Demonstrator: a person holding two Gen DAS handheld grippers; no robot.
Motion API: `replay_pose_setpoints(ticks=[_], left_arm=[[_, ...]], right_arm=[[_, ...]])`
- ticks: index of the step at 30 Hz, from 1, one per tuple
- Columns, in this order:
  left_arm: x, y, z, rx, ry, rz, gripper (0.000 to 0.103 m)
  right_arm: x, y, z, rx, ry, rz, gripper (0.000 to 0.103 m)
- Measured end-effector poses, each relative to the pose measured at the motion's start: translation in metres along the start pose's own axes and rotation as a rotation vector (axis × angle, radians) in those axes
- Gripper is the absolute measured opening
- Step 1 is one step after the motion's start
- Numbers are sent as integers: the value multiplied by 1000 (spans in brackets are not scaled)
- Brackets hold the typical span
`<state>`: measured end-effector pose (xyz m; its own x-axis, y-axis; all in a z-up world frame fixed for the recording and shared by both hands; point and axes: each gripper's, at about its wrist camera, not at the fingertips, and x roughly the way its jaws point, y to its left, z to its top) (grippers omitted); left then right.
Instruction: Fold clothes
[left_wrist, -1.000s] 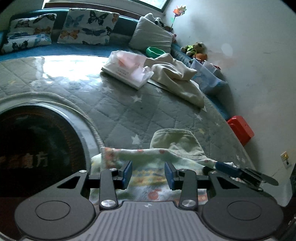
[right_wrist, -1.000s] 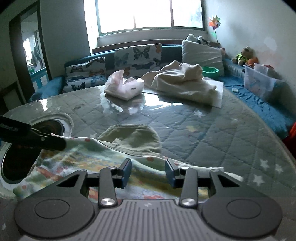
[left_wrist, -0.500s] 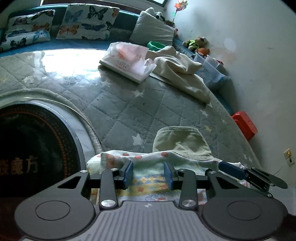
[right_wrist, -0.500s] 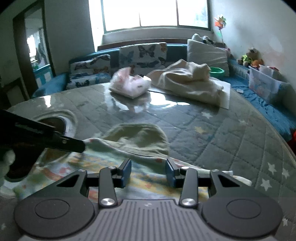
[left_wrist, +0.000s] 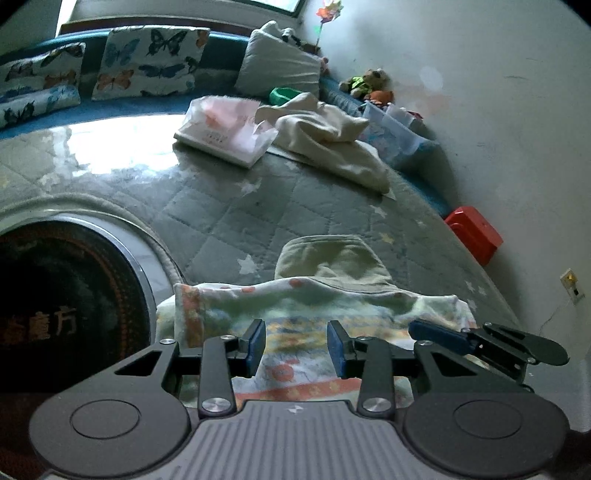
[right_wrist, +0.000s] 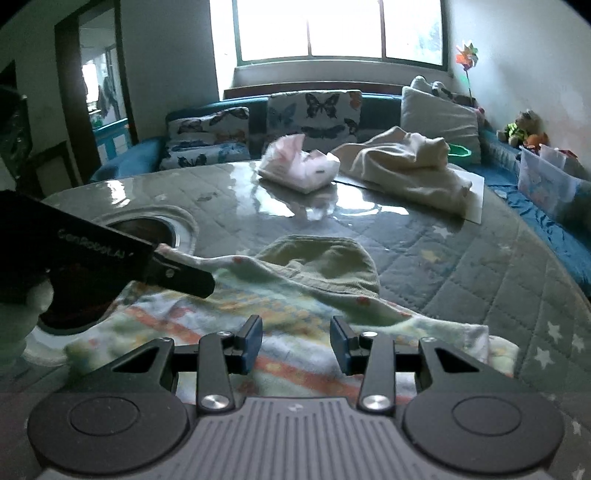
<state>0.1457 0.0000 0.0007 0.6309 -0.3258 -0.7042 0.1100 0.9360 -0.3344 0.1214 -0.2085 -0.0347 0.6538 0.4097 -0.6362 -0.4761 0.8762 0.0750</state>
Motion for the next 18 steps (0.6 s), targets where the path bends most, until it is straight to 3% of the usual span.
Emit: replay_pose_setpoints(ticks=[9,18], left_arm=[[-7,-21,-37,121,33,10,39],[-25,-28,-66,180,12,26,39]], right_arm=[[-20,9,-27,-1,3,19,41],[-55,17,-42,-39,-40,10,41]])
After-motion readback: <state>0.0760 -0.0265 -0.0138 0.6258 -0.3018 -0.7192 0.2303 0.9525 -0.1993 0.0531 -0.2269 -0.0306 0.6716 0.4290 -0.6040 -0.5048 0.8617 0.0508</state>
